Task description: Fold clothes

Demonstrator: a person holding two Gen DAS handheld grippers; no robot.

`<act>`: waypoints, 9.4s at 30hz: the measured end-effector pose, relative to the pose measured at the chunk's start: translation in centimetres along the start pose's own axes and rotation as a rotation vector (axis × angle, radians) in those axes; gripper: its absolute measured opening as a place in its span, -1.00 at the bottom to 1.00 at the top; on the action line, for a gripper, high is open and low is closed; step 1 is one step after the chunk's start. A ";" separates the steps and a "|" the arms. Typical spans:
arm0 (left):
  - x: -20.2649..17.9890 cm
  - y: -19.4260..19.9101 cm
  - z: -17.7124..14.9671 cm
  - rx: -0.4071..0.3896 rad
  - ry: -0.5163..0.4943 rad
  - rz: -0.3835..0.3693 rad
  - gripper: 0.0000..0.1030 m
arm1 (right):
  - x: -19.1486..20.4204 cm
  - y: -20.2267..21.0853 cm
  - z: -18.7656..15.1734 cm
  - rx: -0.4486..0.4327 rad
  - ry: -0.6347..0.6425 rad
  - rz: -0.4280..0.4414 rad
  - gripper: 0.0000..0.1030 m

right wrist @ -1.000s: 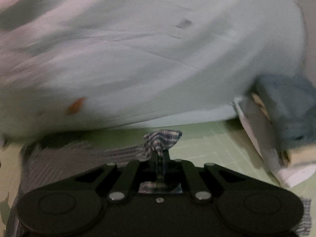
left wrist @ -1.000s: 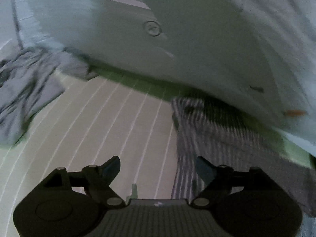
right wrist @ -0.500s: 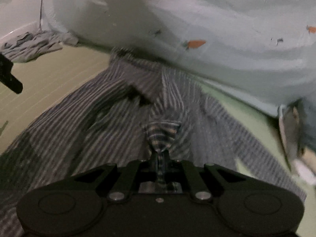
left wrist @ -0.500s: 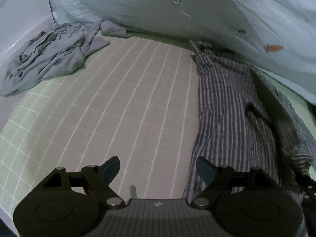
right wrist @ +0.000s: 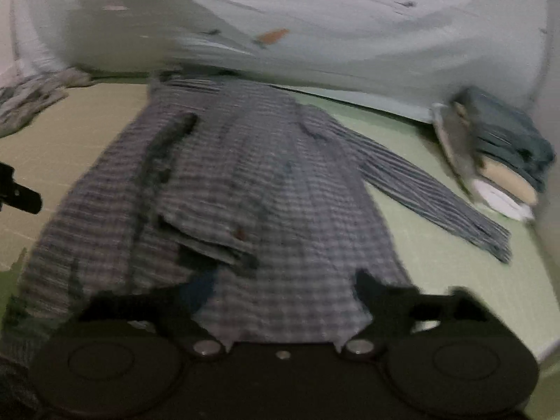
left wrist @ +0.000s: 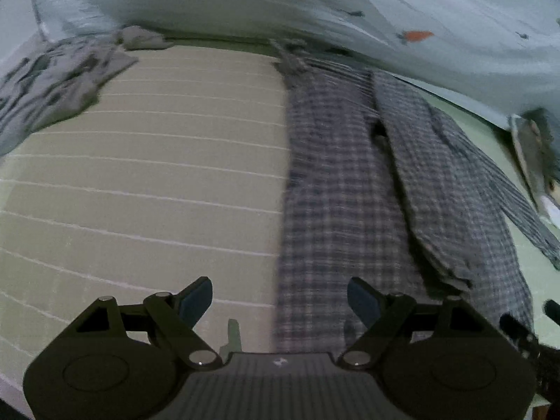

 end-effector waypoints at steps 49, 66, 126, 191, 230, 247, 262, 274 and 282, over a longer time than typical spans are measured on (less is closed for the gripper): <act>-2.7 -0.8 -8.2 0.171 0.254 -0.025 -0.98 | -9.3 -5.9 -2.9 0.127 -0.088 0.066 1.00; -6.1 1.2 -6.2 0.059 0.209 0.086 0.68 | -12.9 -6.0 -2.0 0.086 -0.085 0.085 1.00; -5.5 -4.4 4.1 0.031 0.207 0.197 0.73 | -20.1 -13.3 15.6 -0.146 -0.156 0.009 -0.65; -26.6 -14.0 10.0 0.043 -0.229 0.070 -0.06 | -26.8 -19.6 5.8 0.166 -0.269 -0.018 0.87; 12.4 -6.9 17.1 -0.227 0.504 0.313 0.35 | -13.2 -13.8 8.8 0.145 0.000 -0.145 0.99; -2.4 -0.3 4.2 -0.147 0.302 0.195 0.78 | -11.8 -7.2 5.4 -0.033 -0.003 0.057 1.00; -4.0 3.0 -5.0 -0.060 0.264 0.224 0.81 | -7.5 -4.8 -0.1 0.009 0.106 0.164 0.60; 1.4 4.8 -3.6 -0.087 0.083 0.118 0.82 | -6.0 -4.9 -4.0 0.121 0.036 -0.062 -0.24; 4.6 4.6 -3.1 -0.092 -0.013 0.048 0.82 | -4.8 -0.9 -2.2 -0.007 -0.099 -0.138 -0.98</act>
Point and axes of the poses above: each gripper's, at about its wrist camera, not at the fingertips, and y roughly against the way its jaws point, x to its left, z to its top, the point moved 7 cm from there along -y, roughly the way its jaws point, and after that the axes turned 8 degrees about z, right-handed, at the moved point
